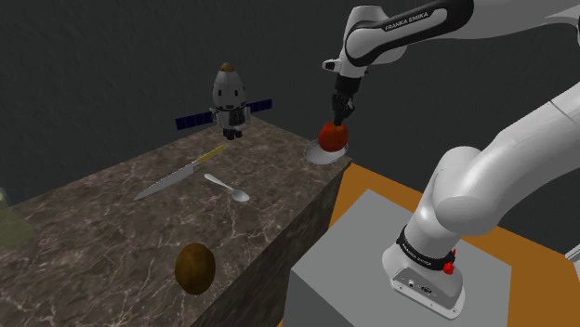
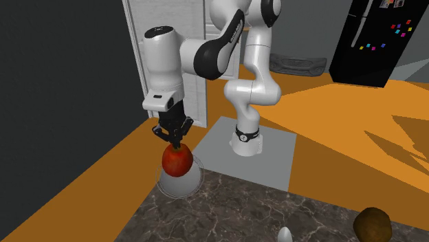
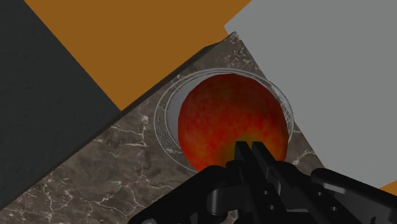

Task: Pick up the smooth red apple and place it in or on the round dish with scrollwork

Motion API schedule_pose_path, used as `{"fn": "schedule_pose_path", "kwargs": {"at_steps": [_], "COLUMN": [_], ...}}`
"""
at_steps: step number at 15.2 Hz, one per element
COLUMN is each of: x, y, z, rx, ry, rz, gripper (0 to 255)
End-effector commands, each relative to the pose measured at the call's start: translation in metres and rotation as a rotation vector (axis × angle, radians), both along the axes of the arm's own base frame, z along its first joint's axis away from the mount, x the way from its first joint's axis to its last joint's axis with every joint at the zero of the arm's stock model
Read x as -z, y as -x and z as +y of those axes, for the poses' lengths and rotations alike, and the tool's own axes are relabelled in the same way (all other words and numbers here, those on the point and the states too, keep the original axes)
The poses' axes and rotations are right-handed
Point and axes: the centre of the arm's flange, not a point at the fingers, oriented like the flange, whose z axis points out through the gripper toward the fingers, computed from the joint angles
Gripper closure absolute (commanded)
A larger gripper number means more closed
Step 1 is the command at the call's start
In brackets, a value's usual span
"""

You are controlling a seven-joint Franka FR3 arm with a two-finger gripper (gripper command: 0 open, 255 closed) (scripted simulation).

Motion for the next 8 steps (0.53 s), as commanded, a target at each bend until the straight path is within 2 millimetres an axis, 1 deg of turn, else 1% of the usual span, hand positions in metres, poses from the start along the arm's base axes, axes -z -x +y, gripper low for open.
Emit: {"fn": "schedule_pose_path", "kwargs": {"at_steps": [1, 2, 3, 8], "x": [0.0, 0.0, 0.0, 0.0], "y": [0.0, 0.0, 0.0, 0.0], "z": [0.0, 0.0, 0.0, 0.0], "rx": [0.0, 0.0, 0.0, 0.0], "ry": [0.0, 0.0, 0.0, 0.0], "rz": [0.0, 0.0, 0.0, 0.0], "gripper": [255, 255, 0, 0]}}
